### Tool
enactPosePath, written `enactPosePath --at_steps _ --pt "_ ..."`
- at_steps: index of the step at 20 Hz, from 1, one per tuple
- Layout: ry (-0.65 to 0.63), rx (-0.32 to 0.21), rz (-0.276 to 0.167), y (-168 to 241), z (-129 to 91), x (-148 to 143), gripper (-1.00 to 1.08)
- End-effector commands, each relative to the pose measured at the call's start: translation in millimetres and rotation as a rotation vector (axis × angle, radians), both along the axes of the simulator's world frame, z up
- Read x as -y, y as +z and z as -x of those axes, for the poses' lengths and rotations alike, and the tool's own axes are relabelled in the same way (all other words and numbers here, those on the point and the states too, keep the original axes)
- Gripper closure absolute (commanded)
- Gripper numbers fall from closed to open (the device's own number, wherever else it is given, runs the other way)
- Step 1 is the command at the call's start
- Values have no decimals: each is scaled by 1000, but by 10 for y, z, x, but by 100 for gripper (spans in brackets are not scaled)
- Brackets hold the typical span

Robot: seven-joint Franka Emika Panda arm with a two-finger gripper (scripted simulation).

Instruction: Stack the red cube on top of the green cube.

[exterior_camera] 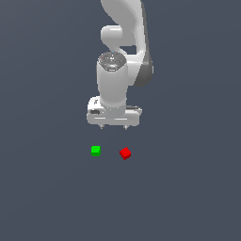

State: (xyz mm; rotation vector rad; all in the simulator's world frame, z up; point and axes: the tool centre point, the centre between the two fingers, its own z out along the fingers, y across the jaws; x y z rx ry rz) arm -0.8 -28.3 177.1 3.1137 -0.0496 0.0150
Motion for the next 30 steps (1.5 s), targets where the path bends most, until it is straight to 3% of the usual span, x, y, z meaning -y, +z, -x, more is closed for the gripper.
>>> enactPosePath --at_steps 1,13,30 --pt "0 0 0 0 0 0 -92" --pt "107 -3 -5 -199 -116 -67 -92" --pt "517 -14 -23 -944 -470 -447 -92"
